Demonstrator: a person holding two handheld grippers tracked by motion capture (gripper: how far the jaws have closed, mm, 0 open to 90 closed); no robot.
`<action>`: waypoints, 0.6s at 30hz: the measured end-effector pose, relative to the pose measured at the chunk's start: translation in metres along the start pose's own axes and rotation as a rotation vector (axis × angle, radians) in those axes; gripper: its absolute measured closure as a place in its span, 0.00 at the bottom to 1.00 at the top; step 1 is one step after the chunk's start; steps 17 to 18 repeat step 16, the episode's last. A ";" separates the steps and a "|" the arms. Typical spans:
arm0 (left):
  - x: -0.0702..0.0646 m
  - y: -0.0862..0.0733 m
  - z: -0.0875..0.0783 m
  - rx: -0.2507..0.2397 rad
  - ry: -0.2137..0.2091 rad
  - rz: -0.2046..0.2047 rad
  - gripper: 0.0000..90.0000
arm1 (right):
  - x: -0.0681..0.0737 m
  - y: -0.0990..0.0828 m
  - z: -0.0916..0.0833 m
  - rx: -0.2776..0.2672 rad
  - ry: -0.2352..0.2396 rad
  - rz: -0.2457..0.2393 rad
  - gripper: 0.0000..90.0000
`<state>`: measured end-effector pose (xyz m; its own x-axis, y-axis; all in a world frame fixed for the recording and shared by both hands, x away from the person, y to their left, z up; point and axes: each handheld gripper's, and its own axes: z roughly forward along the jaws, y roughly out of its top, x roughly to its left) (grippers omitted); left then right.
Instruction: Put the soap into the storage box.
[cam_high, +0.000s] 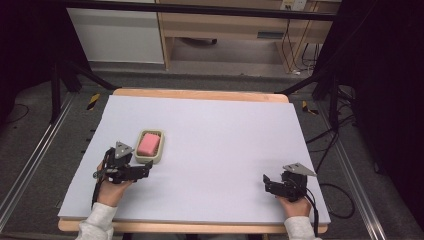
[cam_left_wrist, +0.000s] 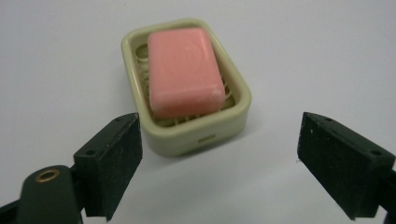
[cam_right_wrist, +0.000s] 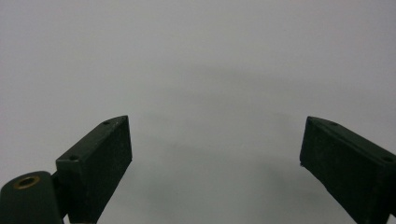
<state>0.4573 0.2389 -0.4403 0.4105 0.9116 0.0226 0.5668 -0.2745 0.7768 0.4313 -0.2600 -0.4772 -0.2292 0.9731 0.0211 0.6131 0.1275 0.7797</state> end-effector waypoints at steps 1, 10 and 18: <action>0.000 -0.003 -0.001 0.005 -0.002 0.006 0.14 | 0.000 0.000 0.000 -0.001 0.000 -0.004 0.11; 0.008 -0.025 -0.004 0.047 -0.009 0.023 0.11 | 0.000 -0.001 -0.003 -0.004 -0.004 -0.012 0.11; 0.019 -0.031 -0.006 0.052 -0.001 0.006 0.11 | 0.000 -0.001 -0.003 -0.005 -0.005 -0.011 0.11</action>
